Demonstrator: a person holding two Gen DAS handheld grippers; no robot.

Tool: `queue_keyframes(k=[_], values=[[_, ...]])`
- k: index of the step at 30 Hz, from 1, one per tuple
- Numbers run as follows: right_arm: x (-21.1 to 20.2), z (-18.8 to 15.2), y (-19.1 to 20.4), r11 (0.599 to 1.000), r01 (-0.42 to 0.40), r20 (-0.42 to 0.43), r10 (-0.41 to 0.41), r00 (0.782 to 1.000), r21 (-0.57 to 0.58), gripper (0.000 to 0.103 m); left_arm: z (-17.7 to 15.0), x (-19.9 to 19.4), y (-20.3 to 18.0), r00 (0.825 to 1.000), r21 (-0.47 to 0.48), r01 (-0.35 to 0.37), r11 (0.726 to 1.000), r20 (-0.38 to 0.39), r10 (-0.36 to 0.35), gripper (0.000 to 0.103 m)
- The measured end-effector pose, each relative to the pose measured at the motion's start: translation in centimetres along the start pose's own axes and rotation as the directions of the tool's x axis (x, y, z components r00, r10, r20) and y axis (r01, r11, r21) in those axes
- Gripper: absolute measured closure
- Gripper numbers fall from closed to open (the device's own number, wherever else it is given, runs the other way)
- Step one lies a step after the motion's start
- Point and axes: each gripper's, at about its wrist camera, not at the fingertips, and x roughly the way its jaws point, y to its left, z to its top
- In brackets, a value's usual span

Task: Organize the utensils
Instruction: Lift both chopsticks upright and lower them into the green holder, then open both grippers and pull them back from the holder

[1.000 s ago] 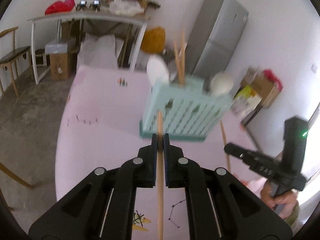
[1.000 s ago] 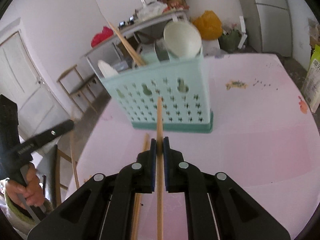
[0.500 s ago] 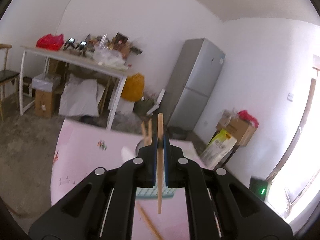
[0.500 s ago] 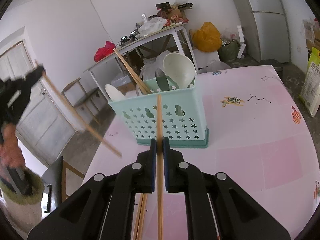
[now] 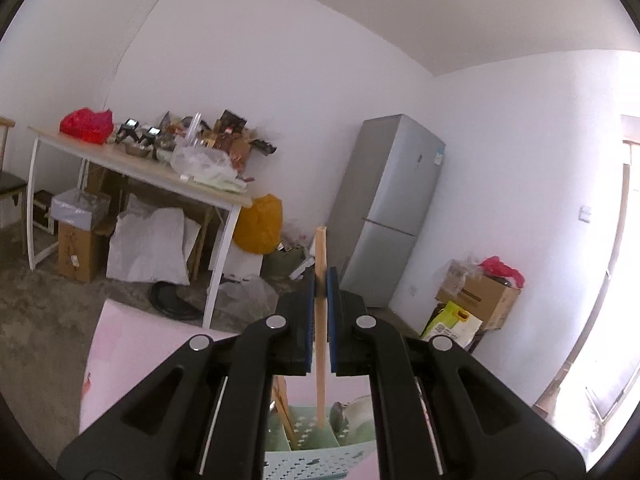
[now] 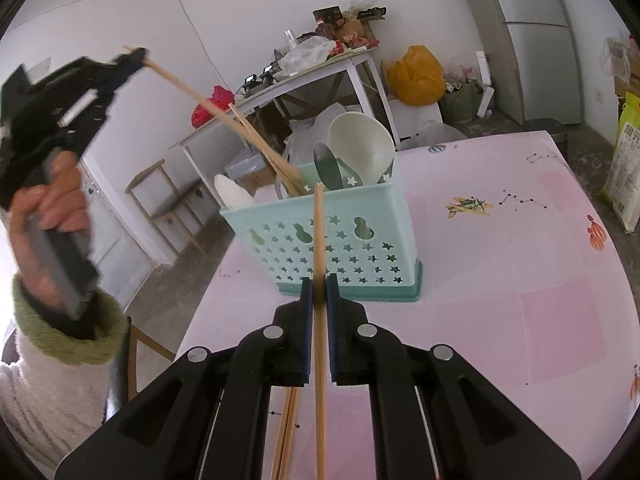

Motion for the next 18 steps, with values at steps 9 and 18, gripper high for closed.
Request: queue_keyframes(k=[9, 18], values=[[-0.2, 0.2, -0.3, 1.000, 0.008, -0.001, -0.008, 1.000, 0.001, 0.096, -6.7, 2.8, 2.3, 0.994, -0.046, -0.055, 0.997, -0.097, 0.050, 0.098], [-1.4, 0.4, -0.5, 1.000, 0.027, 0.026, -0.027, 0.999, -0.006, 0.096, -8.7, 0.0, 2.9, 0.988, -0.035, -0.068, 0.997, -0.142, 0.062, 0.071]])
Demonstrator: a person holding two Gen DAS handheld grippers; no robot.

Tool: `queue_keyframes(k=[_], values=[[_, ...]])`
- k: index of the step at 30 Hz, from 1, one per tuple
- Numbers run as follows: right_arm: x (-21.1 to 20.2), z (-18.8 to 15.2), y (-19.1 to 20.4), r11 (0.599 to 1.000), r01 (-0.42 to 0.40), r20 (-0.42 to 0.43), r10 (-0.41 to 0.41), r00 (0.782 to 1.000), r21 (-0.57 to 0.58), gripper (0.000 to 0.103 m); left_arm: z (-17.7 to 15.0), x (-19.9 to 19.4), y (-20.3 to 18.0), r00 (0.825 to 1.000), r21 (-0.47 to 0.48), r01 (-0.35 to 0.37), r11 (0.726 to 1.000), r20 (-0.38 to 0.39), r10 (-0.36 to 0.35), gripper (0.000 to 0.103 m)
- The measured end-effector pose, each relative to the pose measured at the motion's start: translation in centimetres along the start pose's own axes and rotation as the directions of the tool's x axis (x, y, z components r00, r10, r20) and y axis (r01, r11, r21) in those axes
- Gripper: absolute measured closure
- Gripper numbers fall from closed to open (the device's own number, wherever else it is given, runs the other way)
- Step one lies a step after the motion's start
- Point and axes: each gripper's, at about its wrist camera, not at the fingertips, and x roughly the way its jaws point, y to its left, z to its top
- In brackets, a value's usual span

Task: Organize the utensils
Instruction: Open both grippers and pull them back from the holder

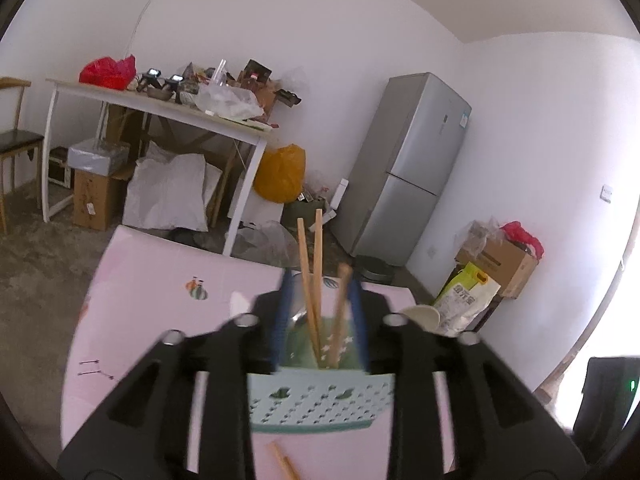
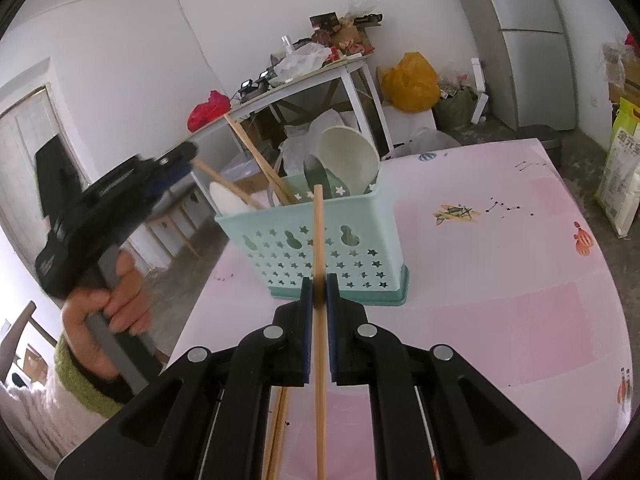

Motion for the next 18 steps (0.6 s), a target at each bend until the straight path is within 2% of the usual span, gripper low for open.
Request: queue_keyframes(k=[2, 5, 10, 12, 15, 18], values=[[-0.3, 0.0, 0.0, 1.000, 0.008, 0.007, -0.008, 1.000, 0.003, 0.096, -0.3, -1.4, 0.0, 1.000, 0.021, -0.017, 1.000, 0.010, 0.017, 0.058], [-0.8, 0.3, -0.1, 1.000, 0.016, 0.022, -0.016, 1.000, 0.009, 0.096, -0.9, -3.5, 0.3, 0.998, 0.036, -0.056, 0.998, 0.010, 0.056, 0.043], [-2.2, 1.8, 0.7, 1.000, 0.014, 0.084, -0.012, 0.996, -0.015, 0.096, -2.1, -5.3, 1.3, 0.994, 0.023, -0.098, 0.995, -0.038, 0.099, 0.035], [-2.8, 3.1, 1.3, 0.999, 0.008, 0.120, -0.003, 0.993, -0.040, 0.096, -3.2, -5.5, 1.7, 0.987, 0.042, -0.136, 0.990, -0.077, 0.139, 0.035], [-3.9, 5.5, 2.5, 0.996, -0.004, 0.185, 0.019, 0.983, -0.085, 0.096, -5.2, -5.1, 2.2, 0.970, 0.070, -0.186, 0.980, -0.147, 0.195, 0.034], [-4.7, 8.6, 4.0, 0.991, -0.017, 0.261, 0.053, 0.964, -0.136, 0.096, -7.7, -4.5, 2.6, 0.944, 0.100, -0.223, 0.970, -0.226, 0.240, 0.034]])
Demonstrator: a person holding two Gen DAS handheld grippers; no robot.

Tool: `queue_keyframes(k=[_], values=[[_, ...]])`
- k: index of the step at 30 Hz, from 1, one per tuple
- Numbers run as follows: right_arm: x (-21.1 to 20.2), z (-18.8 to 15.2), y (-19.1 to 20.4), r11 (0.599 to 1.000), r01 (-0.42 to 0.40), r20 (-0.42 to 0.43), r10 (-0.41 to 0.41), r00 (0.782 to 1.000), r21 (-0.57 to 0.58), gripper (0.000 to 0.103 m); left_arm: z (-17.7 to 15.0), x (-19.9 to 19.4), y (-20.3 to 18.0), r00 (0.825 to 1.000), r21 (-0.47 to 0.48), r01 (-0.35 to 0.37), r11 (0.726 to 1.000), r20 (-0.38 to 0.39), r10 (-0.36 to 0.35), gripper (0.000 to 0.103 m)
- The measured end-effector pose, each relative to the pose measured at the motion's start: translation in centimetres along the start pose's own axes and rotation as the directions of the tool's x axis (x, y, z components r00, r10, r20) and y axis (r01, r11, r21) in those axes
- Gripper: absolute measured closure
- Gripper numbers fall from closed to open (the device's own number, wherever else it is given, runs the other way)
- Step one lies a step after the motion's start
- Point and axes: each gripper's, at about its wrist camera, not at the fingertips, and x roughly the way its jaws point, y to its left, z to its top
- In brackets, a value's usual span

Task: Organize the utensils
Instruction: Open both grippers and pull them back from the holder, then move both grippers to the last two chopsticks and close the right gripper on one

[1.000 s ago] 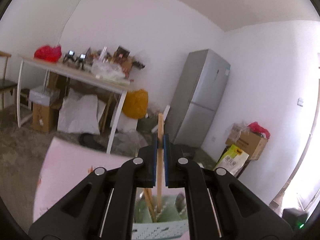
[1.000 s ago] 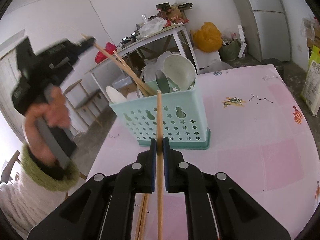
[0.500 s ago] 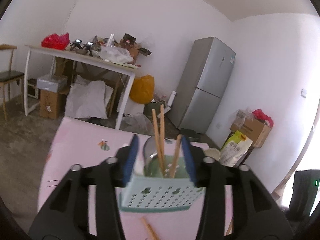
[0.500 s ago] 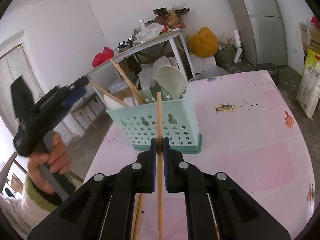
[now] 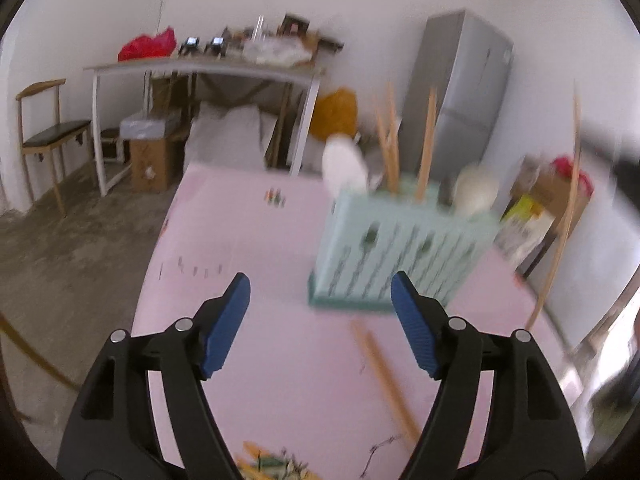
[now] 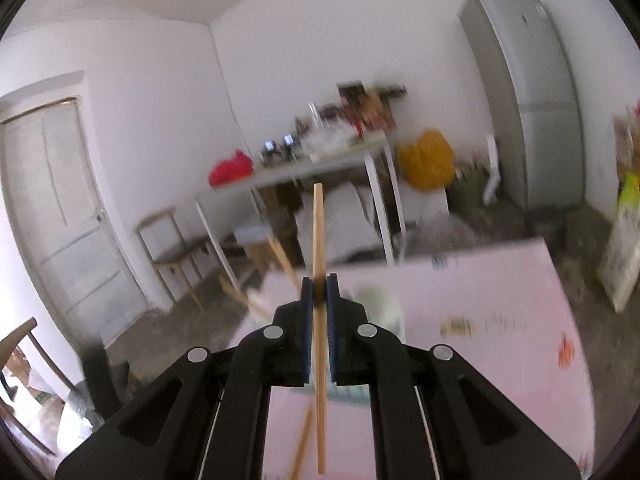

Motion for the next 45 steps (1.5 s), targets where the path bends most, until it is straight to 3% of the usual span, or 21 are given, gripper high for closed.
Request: queue_keyframes(k=[7, 12, 18, 25, 26, 28, 31, 39, 41, 45], values=[[2.2, 6.5, 2.8, 0.995, -0.039, 0.160, 0.054, 0.986, -0.095, 0.096, -3.1, 1.5, -0.5, 0.995, 0.067, -0.030, 0.997, -0.093, 0.036, 0.034], [5.9, 7.4, 3.4, 0.992, -0.038, 0.192, 0.062, 0.979, -0.124, 0.096, -3.4, 1.8, -0.7, 0.994, 0.088, -0.037, 0.995, -0.095, 0.045, 0.033], [11.3, 5.4, 2.8, 0.989, 0.005, 0.126, 0.014, 0.992, -0.146, 0.096, -3.8, 1.9, -0.8, 0.993, 0.081, -0.039, 0.996, -0.109, 0.048, 0.033], [15.3, 2.3, 0.2, 0.991, 0.054, -0.064, -0.063, 0.996, -0.124, 0.095, -3.9, 2.4, -0.6, 0.990, 0.077, -0.047, 0.996, -0.126, 0.056, 0.032], [15.3, 2.1, -0.1, 0.990, 0.068, -0.073, -0.077, 0.994, -0.123, 0.093, -4.0, 2.4, -0.5, 0.990, 0.078, -0.046, 0.996, -0.128, 0.056, 0.032], [15.0, 1.9, -0.8, 0.990, 0.091, -0.077, -0.100, 0.992, -0.107, 0.069, -4.0, 2.5, -0.6, 0.990, 0.080, -0.047, 0.996, -0.131, 0.058, 0.032], [12.8, 2.7, -1.6, 0.992, 0.099, -0.023, -0.101, 0.995, -0.073, 0.062, -4.1, 2.5, -0.8, 0.989, 0.085, -0.046, 0.995, -0.135, 0.058, 0.031], [6.2, 2.9, -1.9, 0.995, 0.101, 0.086, -0.099, 0.991, -0.018, 0.055, -4.4, 2.4, -1.5, 0.987, 0.113, -0.044, 0.993, -0.152, 0.061, 0.029], [4.6, 1.8, -1.8, 0.995, 0.099, 0.081, -0.097, 0.992, -0.020, 0.055, -4.5, 2.4, -1.7, 0.985, 0.120, -0.039, 0.992, -0.161, 0.059, 0.028], [2.4, -2.1, -2.0, 0.996, 0.093, -0.008, -0.093, 0.996, -0.007, 0.053, -4.8, 2.4, -1.9, 0.982, 0.132, -0.022, 0.991, -0.183, 0.046, 0.027]])
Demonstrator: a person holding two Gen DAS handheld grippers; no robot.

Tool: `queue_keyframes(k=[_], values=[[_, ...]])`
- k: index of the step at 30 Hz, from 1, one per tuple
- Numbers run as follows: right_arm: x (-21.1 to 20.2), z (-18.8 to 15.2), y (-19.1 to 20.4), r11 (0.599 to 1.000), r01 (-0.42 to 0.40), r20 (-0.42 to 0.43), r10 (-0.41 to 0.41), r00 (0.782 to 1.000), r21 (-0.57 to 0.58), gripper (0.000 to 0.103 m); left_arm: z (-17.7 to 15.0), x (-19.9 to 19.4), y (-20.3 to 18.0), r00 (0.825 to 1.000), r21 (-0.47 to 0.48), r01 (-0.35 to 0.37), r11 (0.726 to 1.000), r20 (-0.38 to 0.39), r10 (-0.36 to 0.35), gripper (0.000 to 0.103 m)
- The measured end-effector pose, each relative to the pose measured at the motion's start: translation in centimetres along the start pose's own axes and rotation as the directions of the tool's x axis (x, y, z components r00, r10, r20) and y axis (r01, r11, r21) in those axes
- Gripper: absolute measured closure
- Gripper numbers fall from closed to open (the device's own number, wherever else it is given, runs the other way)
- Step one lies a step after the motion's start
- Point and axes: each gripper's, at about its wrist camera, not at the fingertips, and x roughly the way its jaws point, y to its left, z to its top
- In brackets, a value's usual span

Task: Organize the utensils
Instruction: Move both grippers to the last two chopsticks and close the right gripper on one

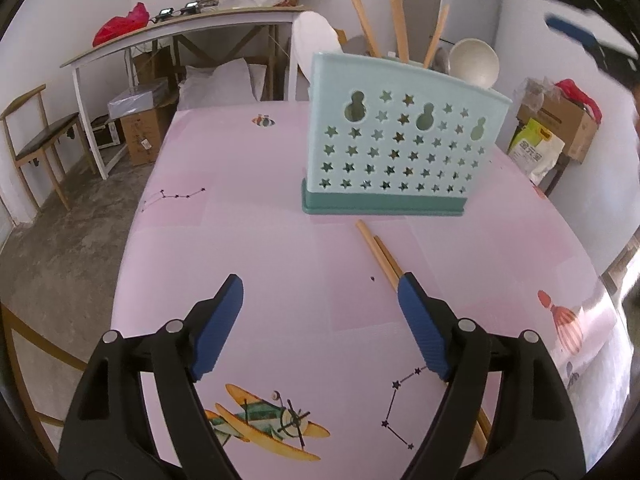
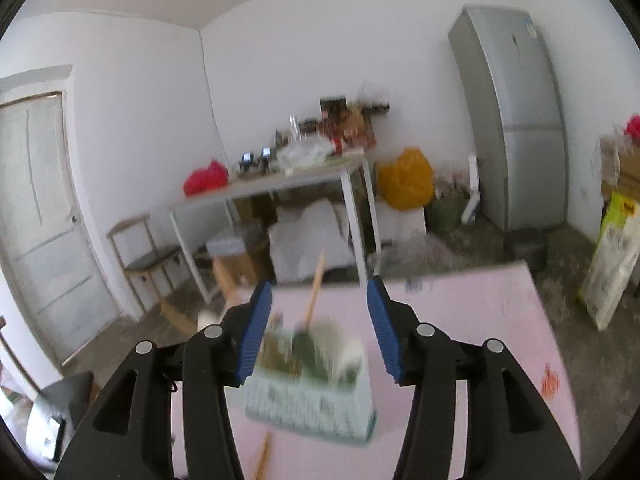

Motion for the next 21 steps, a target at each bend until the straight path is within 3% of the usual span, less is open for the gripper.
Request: queue_keyframes(k=[4, 8, 12, 21], values=[[0.5, -5.8, -1.0, 0.996, 0.007, -0.178, 0.009, 0.984, 0.085, 0.053, -0.4, 0.6, -0.8, 0.999, 0.025, 0.015, 1.000, -0.029, -0.014, 0.026], [1.6, -12.4, -1.7, 0.980, 0.078, -0.357, -0.008, 0.934, 0.182, 0.053, -0.6, 1.0, -2.1, 0.999, 0.054, 0.040, 0.998, -0.036, -0.038, 0.026], [1.2, -14.7, -2.3, 0.960, 0.103, -0.379, 0.004, 0.925, 0.261, 0.053, -0.6, 1.5, -3.4, 0.998, 0.103, 0.048, 0.994, -0.049, -0.043, 0.026], [0.9, -14.6, -2.4, 0.958, 0.098, -0.375, 0.010, 0.927, 0.270, 0.053, -1.7, 3.1, -4.9, 0.995, 0.174, 0.008, 0.985, -0.103, 0.010, 0.025]])
